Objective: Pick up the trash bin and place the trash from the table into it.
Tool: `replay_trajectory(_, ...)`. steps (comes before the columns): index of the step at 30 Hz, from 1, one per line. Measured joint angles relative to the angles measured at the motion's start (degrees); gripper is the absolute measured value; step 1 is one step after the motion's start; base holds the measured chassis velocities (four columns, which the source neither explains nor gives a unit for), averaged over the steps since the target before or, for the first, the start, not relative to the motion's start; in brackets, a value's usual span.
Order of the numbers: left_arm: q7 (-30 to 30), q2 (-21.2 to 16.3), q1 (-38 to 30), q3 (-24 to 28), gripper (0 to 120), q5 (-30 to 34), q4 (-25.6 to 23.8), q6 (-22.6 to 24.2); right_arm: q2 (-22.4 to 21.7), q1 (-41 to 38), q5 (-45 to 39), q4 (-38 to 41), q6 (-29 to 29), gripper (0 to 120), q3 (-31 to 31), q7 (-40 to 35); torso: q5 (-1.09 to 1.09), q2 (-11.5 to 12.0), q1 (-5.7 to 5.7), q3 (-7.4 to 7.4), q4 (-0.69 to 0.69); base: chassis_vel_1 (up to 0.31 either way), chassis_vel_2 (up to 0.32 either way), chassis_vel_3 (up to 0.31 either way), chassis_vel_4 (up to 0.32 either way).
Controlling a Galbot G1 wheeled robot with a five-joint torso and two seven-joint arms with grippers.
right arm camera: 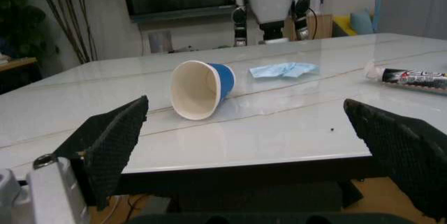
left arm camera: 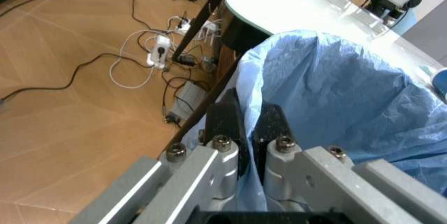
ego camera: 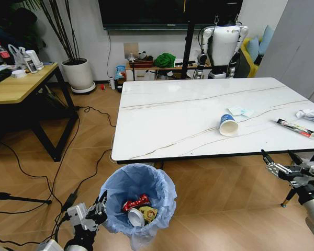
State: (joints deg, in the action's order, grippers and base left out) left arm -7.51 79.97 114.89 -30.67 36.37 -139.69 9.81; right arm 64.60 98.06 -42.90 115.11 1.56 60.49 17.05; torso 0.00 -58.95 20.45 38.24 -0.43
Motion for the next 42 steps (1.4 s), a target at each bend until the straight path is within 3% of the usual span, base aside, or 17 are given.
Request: replay_trajectory(42,0.1,0.8,0.2,0.5,0,-0.7,0.0,-0.2,2.2,0.4,0.0,-1.1,1.1,100,-0.1,0.9,0.00,0.0,0.00,0.00,0.00,-0.008,-0.009,0.008,0.011)
